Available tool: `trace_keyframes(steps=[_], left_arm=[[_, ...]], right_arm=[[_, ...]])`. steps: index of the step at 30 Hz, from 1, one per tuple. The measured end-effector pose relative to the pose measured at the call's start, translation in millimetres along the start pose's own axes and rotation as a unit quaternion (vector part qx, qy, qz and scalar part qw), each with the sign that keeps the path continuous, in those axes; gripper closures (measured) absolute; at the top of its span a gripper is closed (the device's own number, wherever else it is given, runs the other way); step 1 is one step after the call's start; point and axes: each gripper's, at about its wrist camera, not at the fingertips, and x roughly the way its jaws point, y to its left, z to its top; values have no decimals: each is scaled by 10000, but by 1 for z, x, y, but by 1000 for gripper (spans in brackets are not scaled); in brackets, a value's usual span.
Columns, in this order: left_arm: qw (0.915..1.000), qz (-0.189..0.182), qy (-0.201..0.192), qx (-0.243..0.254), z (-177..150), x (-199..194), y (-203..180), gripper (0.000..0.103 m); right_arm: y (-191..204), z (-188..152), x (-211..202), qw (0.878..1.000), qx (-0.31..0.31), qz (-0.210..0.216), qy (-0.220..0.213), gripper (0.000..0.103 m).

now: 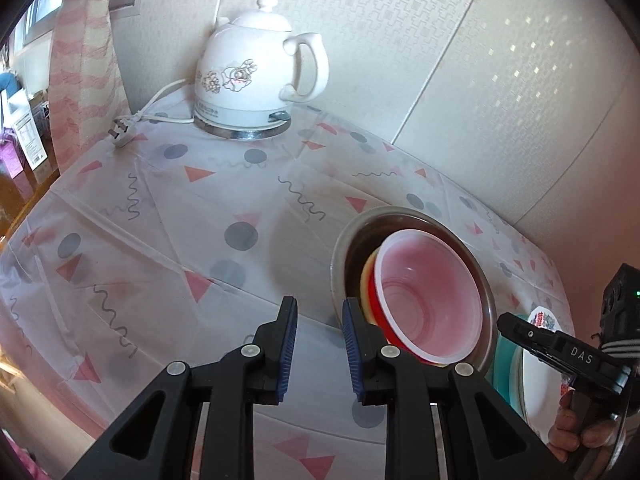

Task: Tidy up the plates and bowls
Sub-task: 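Grasp the steel bowl's rim with both grippers, then lift the nested steel bowl with both grippers and lower it into the large red-character bowl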

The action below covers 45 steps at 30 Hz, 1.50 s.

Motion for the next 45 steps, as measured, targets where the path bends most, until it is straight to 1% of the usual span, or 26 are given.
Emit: trace_keyframes(steps=[3,8,13,17,18,19,21,22,24,26,31,38,45], left_arm=[[9998,-97,116,-141,4,7,7,79],[9994,-265,175,-111,7,18,5,79],[9991,-346,227,74,10,29,-1,79],[9987,-260,287,323,12,40,-8,79],[9984,-266,304,390,12,42,-10,79],[9981,-276,326,444,12,45,-12,83],[9975,-323,373,510,10,50,-15,88],[9974,-319,362,541,9,50,-16,89],[9974,-302,324,572,8,49,-17,89],[9975,-332,323,541,8,48,-15,89],[9975,-406,204,547,6,37,-14,88],[9967,-506,-46,638,6,18,-22,88],[9946,-727,-139,727,6,1,-40,88]], right_arm=[[1,1,3,10000,-10,1,36,75],[2,4,10,9999,-41,-29,92,75],[6,7,18,9997,-169,-79,184,75],[11,7,24,9990,-311,-149,266,76],[13,7,25,9988,-368,-187,271,76],[14,8,26,9985,-414,-217,280,77],[16,9,27,9983,-463,-210,293,79],[17,9,27,9982,-486,-165,310,83],[21,8,28,9974,-610,-178,338,85],[25,6,29,9964,-740,-249,332,85],[28,4,26,9961,-796,-224,312,86],[30,4,4,9961,-862,-148,78,86],[24,2,-25,9961,-856,-134,-167,86]])
